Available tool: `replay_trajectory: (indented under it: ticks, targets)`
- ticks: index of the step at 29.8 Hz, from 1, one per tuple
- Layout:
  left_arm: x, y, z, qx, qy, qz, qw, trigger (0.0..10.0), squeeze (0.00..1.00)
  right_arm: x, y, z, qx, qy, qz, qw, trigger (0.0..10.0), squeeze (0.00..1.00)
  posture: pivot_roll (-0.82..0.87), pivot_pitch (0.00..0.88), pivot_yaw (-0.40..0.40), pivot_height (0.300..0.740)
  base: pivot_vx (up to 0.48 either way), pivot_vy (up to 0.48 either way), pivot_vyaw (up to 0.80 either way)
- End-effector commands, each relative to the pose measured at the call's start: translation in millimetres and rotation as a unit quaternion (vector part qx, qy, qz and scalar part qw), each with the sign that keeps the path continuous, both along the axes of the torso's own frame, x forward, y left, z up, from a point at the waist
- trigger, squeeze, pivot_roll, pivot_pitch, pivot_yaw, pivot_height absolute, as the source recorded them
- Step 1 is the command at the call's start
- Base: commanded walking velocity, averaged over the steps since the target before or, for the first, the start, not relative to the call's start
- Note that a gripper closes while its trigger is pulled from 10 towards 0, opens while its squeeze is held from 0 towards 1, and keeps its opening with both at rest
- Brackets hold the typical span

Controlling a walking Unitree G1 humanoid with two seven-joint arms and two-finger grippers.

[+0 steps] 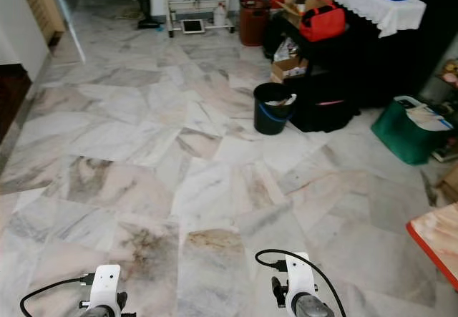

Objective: Setting the table

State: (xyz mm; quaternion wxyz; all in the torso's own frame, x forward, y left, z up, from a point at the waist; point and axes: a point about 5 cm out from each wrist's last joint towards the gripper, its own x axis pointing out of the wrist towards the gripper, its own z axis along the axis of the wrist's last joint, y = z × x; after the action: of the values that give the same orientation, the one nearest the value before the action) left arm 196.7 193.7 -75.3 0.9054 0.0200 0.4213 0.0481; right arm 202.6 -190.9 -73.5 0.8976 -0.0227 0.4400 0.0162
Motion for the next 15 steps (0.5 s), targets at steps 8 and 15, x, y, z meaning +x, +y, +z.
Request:
replay_trajectory:
  ticks: [8,15]
  targets:
    - [-1.9,1.0,-1.0,0.015,0.006,-0.001,1.000,10.0,0.00,1.3,-3.9,1.1,-0.008,0.002,0.003,1.000,10.0,0.00,0.21,0.000,-0.123,0.740,0.000,0.000,-0.74]
    - [-4.3,4.6,-1.6,0.025,0.010,-0.013,1.000,10.0,0.00,7.0,-5.0,4.5,-0.007,-0.008,-0.002,1.000,10.0,0.00,0.20,0.000,-0.104,0.740,0.000,0.000,-0.73]
